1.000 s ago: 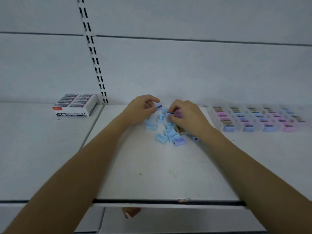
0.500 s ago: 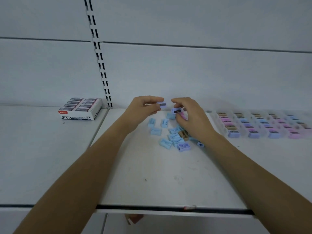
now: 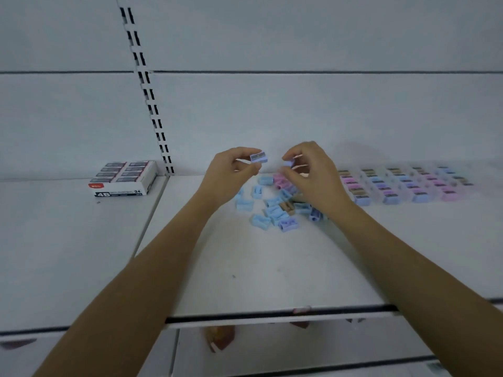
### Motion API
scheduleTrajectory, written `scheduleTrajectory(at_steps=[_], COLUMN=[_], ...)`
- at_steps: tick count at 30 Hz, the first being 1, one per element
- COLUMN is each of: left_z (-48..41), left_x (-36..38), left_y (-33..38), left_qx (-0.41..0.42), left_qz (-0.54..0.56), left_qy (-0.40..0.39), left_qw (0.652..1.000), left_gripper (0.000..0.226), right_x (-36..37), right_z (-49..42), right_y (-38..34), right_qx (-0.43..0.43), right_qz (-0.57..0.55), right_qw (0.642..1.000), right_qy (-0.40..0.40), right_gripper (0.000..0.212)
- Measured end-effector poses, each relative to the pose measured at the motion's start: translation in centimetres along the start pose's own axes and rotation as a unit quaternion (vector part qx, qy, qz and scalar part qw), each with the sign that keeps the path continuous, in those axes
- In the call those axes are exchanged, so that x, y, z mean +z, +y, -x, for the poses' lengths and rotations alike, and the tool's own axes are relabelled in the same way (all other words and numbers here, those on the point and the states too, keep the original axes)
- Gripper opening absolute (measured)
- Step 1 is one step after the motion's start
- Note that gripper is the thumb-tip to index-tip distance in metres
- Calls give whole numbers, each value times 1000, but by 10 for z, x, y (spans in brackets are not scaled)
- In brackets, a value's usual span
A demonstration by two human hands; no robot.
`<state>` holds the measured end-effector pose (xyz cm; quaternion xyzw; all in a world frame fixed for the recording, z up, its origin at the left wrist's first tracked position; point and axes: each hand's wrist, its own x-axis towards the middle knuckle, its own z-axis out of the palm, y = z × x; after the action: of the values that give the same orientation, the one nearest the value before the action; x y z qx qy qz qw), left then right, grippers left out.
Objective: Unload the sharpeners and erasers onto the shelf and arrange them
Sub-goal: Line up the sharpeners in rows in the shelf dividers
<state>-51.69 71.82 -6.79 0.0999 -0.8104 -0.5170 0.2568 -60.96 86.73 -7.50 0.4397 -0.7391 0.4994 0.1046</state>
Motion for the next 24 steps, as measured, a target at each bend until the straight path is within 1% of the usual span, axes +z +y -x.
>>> scheduleTrajectory(at_steps=[2, 4, 7, 10, 12, 13, 15, 18, 22, 24], left_z=[1, 1, 0, 0, -1, -2, -2, 1, 6, 7], left_x=[6, 15, 36, 71, 100, 115, 147, 196, 247, 264], left_y=[5, 14, 34, 55, 69, 75, 87, 103, 119, 124], left_qx=[11, 29, 58, 80, 90, 95, 102, 99, 83, 76], left_qz=[-29, -59, -85, -99, -99, -98, -101, -105, -131, -144], left_qy=[21, 34, 27, 20, 21, 22, 21, 14, -6, -19], left_qw=[999, 997, 994, 992, 991, 990, 989, 989, 988, 986], left_gripper=[23, 24, 23, 23, 22, 22, 22, 20, 16, 8], right_x=[-13, -31, -67, -107, -137, -154, -188, -239, -295, -314], right_z=[0, 4, 13, 23, 31, 36, 46, 62, 76, 79], right_y=[-7, -9, -3, 10, 21, 27, 42, 67, 99, 113], right_qx=[44, 67, 89, 129, 159, 169, 181, 186, 205, 205], right_qz=[-54, -78, -121, -168, -195, -201, -195, -155, -120, -119], right_qw=[998, 995, 988, 977, 968, 965, 964, 970, 971, 971], right_qy=[7, -2, -25, -15, -10, -9, -17, -35, -2, 12], right_gripper=[18, 21, 14, 10, 2, 4, 10, 16, 22, 19])
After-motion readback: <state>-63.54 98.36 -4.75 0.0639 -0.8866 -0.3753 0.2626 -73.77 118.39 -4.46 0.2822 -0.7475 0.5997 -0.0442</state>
